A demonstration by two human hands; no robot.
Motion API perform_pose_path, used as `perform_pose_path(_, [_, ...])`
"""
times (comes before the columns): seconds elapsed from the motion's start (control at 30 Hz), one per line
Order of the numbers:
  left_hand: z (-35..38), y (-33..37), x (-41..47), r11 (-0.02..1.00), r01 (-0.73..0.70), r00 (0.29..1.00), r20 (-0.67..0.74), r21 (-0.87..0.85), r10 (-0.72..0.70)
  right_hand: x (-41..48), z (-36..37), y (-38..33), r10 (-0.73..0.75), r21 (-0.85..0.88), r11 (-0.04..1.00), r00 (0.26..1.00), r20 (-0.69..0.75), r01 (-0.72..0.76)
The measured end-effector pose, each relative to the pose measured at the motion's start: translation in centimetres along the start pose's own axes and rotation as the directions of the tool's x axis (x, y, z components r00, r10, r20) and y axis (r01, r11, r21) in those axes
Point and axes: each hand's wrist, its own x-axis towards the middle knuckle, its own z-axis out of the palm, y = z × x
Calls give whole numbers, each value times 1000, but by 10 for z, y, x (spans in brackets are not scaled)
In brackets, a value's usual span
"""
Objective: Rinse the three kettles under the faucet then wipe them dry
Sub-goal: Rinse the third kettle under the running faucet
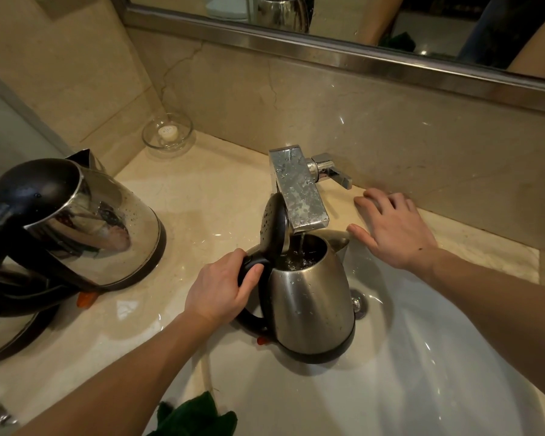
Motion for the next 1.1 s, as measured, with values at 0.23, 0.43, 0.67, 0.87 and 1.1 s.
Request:
perform_pose_path(0.23, [-1,1,-1,1000,-6,1000,3,-4,6,0,0,1,0,-4,1000,1000,8,0])
perform_pose_path(0.43, [-1,0,-1,1000,-7,1000,9,-5,7,0,2,1,-2,-8,1000,1000,3,2])
perform_pose_path(0.67, [1,-1,-1,1000,-5,1000,7,0,5,1,2,2,-3,-11,1000,1000,-3,3])
perform_pose_path(0.87, [1,-1,0,1000,0,1000,8,0,0,1,2,2,-2,-8,1000,1000,-9,2])
perform_pose_path(1.1, [-1,1,-1,1000,-13,1000,4,-6,13,0,2,1,-1,-5,1000,1000,-15,1])
